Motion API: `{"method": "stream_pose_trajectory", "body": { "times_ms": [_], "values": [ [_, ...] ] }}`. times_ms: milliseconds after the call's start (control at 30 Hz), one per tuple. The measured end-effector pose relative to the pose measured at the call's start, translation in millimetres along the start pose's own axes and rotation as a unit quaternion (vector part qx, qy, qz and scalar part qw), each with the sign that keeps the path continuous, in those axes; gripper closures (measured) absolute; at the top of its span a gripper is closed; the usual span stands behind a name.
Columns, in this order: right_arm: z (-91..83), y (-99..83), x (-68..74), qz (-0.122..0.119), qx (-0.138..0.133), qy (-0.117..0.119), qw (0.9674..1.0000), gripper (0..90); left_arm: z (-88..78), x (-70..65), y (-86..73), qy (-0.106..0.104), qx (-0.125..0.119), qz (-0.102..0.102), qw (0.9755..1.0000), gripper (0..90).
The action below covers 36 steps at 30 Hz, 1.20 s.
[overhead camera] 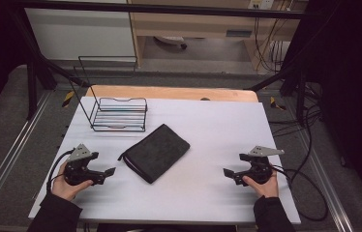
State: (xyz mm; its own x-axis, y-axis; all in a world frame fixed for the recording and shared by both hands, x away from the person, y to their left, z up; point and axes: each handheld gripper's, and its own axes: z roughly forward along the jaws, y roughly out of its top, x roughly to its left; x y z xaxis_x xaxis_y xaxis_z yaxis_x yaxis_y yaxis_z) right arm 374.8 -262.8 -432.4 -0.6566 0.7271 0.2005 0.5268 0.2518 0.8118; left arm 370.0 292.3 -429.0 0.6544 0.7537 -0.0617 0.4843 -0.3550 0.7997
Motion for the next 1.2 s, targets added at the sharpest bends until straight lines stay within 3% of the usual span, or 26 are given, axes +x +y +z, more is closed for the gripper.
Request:
{"method": "stream_pose_trajectory", "body": {
  "times_ms": [733, 967, 1200],
  "values": [
    [2.6, -0.2, 0.9, -0.003, 0.005, -0.005, 1.0, 1.1, 0.6, -10.8, 7.5, -0.001, 0.004, 0.006, 1.0, 4.1],
    [3.7, -0.6, 1.6, -0.004, 0.011, -0.006, 0.9999, 1.1, 6.2, -32.0, 18.0, -0.003, 0.016, 0.013, 0.9998, 5.9],
    [4.7, -0.7, 1.7, -0.005, 0.012, -0.006, 0.9999, 1.1, 15.7, -59.9, 30.0, -0.02, 0.019, 0.026, 0.9993, 13.7]
  ]
}}
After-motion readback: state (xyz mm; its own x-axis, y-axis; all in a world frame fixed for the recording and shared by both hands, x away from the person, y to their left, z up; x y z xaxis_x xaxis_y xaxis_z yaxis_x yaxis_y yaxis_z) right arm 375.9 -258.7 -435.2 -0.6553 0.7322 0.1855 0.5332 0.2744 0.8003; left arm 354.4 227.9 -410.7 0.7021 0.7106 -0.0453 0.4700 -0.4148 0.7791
